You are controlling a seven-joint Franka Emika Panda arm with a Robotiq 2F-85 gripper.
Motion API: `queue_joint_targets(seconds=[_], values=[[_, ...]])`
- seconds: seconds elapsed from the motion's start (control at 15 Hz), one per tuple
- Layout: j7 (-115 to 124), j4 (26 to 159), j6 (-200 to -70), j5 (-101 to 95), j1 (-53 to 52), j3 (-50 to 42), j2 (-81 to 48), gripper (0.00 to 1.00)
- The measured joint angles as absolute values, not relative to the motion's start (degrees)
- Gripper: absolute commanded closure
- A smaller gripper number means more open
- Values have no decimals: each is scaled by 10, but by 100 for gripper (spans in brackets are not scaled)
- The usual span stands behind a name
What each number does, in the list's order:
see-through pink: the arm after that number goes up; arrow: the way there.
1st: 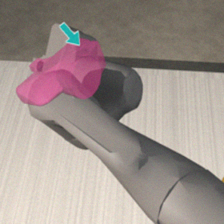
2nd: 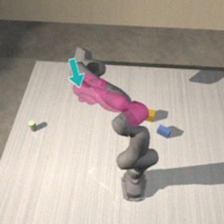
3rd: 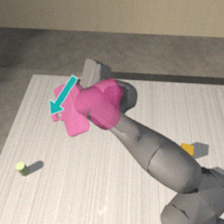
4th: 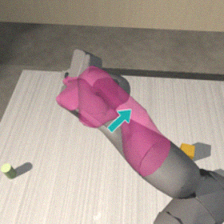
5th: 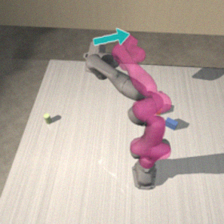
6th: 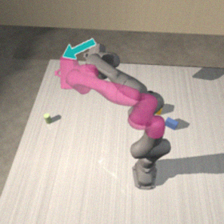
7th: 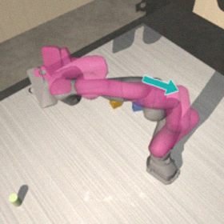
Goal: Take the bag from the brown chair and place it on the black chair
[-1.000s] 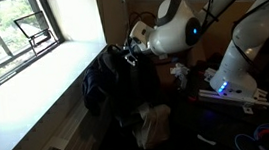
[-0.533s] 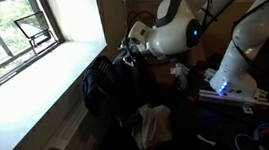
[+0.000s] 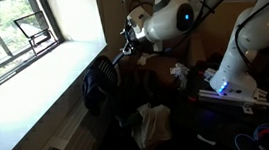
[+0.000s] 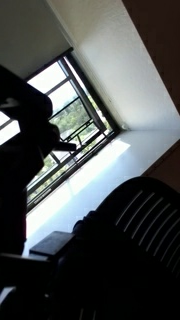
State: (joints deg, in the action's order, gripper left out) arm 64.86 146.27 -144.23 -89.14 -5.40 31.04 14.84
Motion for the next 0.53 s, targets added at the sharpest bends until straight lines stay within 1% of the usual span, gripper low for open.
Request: queue_joint_targets(seconds=[0.07,0.13,0.4,0.53], values=[[664,1463,-1444,-890,-67,275,151,6],[664,1462,-1444,-893,-80,250,151,0],[664,1462,-1440,-893,-113,233,147,0],[665,1466,-1440,-891,-128,210,147,0]])
